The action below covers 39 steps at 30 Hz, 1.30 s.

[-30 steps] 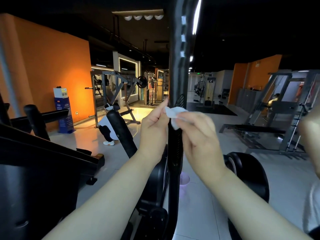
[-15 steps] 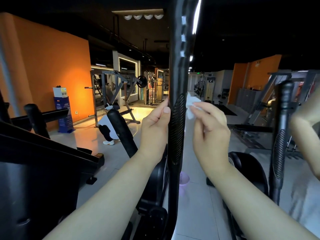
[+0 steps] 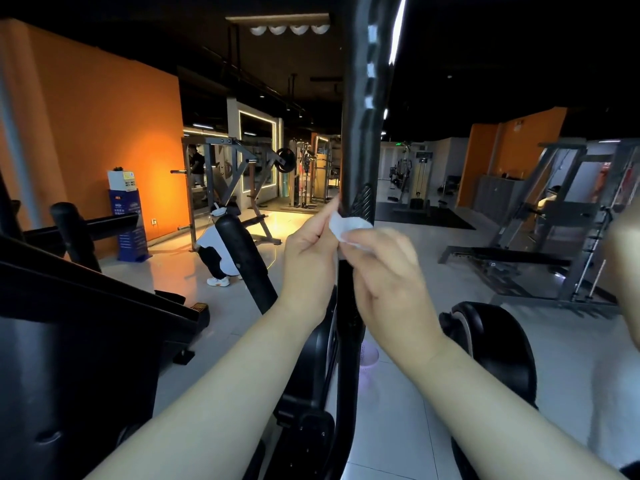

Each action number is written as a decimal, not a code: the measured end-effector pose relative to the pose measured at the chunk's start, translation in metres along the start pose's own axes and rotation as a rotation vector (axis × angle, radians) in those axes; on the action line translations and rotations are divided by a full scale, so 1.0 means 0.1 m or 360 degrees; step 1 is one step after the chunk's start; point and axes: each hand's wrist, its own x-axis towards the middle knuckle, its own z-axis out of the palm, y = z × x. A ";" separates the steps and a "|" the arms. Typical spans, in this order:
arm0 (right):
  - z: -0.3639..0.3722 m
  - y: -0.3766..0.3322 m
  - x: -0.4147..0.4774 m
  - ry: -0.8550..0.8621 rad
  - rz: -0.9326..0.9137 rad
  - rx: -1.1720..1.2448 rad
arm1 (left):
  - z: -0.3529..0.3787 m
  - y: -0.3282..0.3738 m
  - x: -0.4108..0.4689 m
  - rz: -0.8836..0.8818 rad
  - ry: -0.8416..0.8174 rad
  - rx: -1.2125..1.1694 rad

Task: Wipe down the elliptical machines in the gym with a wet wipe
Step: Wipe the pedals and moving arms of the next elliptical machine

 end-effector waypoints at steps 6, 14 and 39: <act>-0.19 0.13 0.15 0.0103 -0.0094 -0.0186 | 0.03 0.02 -0.04 0.0096 -0.0107 -0.0026; -0.19 0.11 0.13 0.0021 -0.0094 -0.0243 | 0.04 -0.01 -0.05 0.0081 -0.0078 -0.0073; -0.11 -0.04 0.11 -0.0131 0.0008 -0.0201 | -0.06 -0.17 0.05 0.0000 0.0039 0.0022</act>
